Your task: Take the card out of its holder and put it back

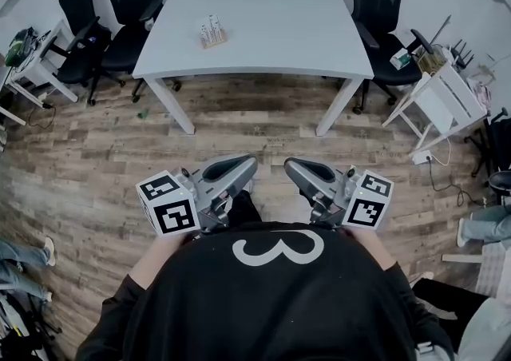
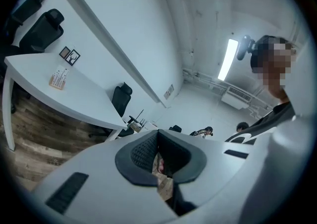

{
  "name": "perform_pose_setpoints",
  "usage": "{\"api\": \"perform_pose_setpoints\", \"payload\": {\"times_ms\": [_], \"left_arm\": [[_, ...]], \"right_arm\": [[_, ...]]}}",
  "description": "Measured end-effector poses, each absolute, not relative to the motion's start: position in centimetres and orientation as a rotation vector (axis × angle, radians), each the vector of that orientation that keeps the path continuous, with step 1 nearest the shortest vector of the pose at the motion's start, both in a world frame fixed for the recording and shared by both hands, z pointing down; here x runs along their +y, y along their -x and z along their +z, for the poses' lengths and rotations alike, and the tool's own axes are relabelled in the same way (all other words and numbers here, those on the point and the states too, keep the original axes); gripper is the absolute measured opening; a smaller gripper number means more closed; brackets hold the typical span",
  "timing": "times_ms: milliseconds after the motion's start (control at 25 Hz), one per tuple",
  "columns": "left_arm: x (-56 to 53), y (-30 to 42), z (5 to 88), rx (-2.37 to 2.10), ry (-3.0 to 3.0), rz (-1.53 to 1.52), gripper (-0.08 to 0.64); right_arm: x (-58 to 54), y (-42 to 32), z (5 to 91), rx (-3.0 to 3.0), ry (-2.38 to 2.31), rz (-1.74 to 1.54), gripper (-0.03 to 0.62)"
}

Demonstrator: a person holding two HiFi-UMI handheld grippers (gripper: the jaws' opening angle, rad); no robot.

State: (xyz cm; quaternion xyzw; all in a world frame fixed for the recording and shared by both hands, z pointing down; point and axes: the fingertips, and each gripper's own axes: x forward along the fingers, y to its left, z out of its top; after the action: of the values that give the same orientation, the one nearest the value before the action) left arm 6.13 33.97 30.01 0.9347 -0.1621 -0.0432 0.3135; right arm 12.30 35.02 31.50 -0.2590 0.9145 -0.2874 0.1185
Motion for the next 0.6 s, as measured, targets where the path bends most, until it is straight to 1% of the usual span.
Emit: {"api": "perform_pose_setpoints", "payload": {"times_ms": [600], "left_arm": [[19.6, -3.3, 30.0, -0.419, -2.414, -0.134, 0.014]], "right_arm": [[21.0, -9.7, 31.5, 2.653, 0.791, -0.938, 0.009]]}}
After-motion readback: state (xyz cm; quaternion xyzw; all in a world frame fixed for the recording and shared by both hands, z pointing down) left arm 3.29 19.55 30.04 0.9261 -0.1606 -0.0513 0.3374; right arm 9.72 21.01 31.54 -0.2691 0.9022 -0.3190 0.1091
